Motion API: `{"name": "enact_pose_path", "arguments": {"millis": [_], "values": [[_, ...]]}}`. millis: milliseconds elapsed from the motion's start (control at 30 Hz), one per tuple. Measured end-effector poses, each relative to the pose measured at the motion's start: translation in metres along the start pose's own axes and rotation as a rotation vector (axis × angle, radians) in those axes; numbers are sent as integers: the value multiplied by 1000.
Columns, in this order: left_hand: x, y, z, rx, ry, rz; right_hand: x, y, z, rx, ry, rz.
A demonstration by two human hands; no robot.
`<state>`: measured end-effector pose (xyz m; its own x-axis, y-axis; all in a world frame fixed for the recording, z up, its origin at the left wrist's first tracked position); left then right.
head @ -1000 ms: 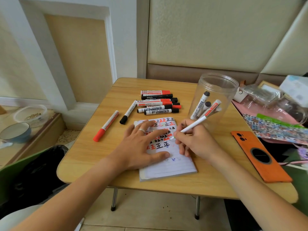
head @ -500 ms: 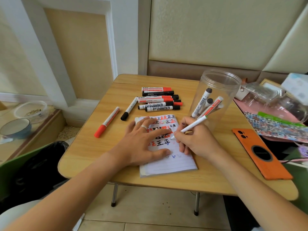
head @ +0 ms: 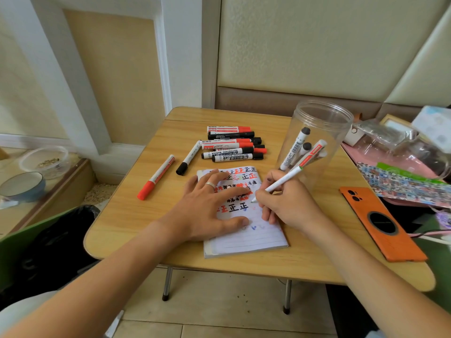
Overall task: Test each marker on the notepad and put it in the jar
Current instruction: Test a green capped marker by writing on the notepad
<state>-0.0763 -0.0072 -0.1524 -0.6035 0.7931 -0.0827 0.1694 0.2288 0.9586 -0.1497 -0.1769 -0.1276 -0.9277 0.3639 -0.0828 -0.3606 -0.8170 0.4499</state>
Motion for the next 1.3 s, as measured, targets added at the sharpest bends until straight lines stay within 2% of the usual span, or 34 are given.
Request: {"name": "enact_pose_path", "arguments": {"millis": [933,1300], "values": [[2,0,-1,5,-27,-4,7,0,10,40,-24,38],[1,-1,0,16,-16,9,7,0,5,6,-63,-12]]}}
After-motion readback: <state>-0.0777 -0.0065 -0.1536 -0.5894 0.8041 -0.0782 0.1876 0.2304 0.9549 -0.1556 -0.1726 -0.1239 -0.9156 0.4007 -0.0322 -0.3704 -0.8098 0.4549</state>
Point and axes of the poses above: each hand's wrist, its own x-axis away from the middle knuckle, its own y-axis out of the back of the hand, z = x × y, the point moved 6 cm from there along -x, towards the middle knuckle, and after that the axes turned 2 degrees about -z, right-handed, at the moved point
